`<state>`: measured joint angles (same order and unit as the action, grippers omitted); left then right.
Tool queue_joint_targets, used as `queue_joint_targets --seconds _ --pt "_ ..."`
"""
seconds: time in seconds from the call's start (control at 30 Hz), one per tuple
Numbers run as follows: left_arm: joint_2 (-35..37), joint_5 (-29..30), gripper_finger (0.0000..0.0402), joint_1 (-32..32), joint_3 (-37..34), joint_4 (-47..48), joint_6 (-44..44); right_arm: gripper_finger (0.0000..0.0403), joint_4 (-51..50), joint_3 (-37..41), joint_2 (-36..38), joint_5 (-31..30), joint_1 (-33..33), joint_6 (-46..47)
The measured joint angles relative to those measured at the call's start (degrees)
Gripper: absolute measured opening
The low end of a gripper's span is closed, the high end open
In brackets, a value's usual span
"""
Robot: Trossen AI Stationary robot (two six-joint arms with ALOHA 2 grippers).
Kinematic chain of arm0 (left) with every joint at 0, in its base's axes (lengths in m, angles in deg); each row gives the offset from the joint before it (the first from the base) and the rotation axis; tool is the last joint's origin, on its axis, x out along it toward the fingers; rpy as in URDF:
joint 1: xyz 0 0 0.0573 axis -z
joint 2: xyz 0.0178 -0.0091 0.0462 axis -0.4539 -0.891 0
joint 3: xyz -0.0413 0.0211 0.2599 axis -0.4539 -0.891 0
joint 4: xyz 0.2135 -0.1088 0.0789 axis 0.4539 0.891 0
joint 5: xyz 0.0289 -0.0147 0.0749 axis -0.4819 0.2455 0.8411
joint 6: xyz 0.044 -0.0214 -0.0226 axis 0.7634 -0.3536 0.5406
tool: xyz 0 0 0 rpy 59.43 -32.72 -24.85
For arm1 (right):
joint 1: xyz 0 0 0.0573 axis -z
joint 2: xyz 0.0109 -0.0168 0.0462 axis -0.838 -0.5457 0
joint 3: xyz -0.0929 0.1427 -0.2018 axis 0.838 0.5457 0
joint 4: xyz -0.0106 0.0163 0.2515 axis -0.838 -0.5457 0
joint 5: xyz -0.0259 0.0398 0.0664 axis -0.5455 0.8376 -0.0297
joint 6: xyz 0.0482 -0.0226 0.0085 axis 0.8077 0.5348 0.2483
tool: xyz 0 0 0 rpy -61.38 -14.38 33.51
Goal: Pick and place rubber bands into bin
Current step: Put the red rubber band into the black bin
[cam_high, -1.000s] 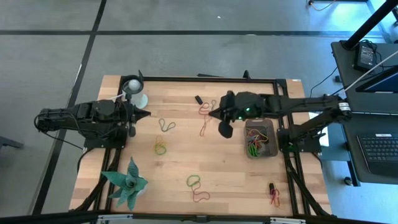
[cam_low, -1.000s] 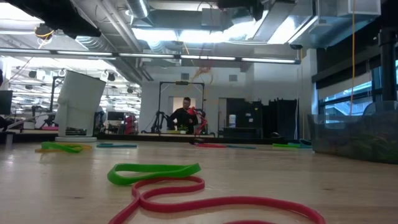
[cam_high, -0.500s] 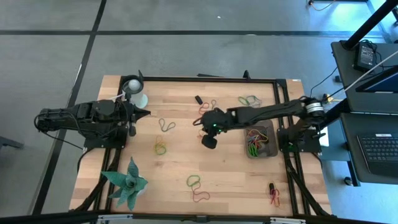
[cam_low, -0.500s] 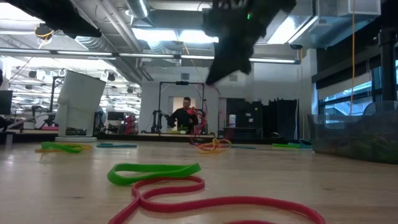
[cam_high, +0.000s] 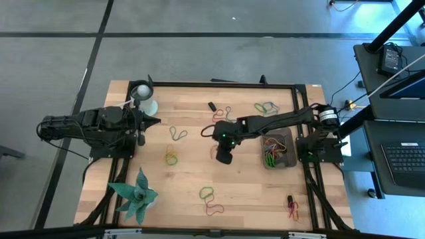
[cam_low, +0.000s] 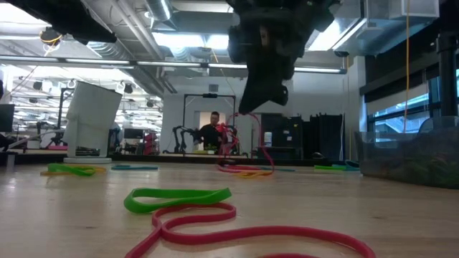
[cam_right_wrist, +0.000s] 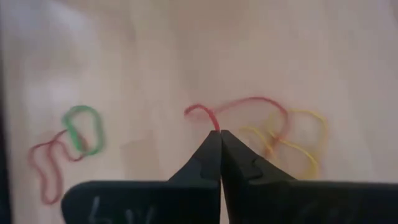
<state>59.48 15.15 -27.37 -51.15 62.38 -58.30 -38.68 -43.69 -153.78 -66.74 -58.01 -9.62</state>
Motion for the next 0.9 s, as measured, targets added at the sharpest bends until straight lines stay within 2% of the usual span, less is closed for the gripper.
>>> queue_joint_targets --seconds 0.2,0.3,0.63,0.73,0.9 --pt "0.01 0.00 0.0001 0.00 0.00 -0.01 0.00 0.0001 1.56 0.00 0.00 0.82 -0.24 -0.27" --pt "0.00 0.07 0.0003 -0.01 0.00 -0.01 0.00 0.0004 2.58 0.00 0.00 3.90 -0.24 -1.12" --pt "0.02 0.09 0.0002 0.01 -0.02 -0.01 0.02 0.0002 20.62 0.00 0.92 5.92 0.02 -4.31" --pt "0.02 0.04 0.0004 0.01 -0.01 -0.01 0.02 0.0001 24.20 0.00 1.69 5.49 0.52 -4.82" --pt "0.01 0.01 0.0004 -0.01 -0.01 0.02 0.01 0.0001 25.26 0.00 2.75 0.11 1.31 -5.42"
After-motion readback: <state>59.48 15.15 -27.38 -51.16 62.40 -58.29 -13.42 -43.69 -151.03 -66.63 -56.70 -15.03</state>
